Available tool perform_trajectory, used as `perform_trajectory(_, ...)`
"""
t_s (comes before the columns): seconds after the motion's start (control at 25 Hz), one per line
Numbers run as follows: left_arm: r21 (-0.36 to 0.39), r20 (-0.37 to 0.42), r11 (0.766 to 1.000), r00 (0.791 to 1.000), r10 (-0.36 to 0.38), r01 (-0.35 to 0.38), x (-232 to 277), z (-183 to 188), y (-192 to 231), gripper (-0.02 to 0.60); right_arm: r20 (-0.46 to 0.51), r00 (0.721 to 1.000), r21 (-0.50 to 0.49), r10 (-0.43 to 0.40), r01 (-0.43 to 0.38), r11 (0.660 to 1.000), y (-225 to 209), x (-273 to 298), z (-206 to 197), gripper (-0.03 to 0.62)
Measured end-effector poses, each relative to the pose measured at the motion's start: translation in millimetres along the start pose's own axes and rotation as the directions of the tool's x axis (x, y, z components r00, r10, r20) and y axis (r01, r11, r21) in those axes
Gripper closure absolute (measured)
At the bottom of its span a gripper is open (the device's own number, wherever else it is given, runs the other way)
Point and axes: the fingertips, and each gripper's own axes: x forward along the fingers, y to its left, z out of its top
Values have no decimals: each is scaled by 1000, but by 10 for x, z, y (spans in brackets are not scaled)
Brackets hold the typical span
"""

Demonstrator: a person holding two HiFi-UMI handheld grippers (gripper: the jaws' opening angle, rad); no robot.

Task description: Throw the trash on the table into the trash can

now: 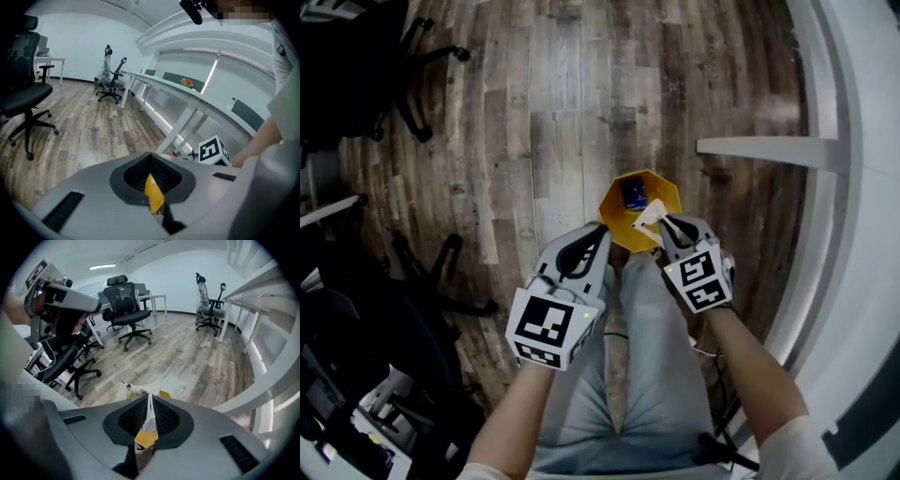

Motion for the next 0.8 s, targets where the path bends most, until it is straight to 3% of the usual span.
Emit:
perform_trajectory(0.36,-66,-21,998,1000,12,-14,314,-639,321,580,-61,998,19,18,-17,1000,54,951,-599,542)
perform_trajectory(0.68,-90,-14,995,999,30,-31,450,-902,514,580,-99,995,21,21,-19,1000,5,1474,-891,538)
perform_trajectory(0.8,-96,-16,995,999,32,-33,473,-959,532,580,-129,991,16,22,-20,1000,2,1594,-1010,436)
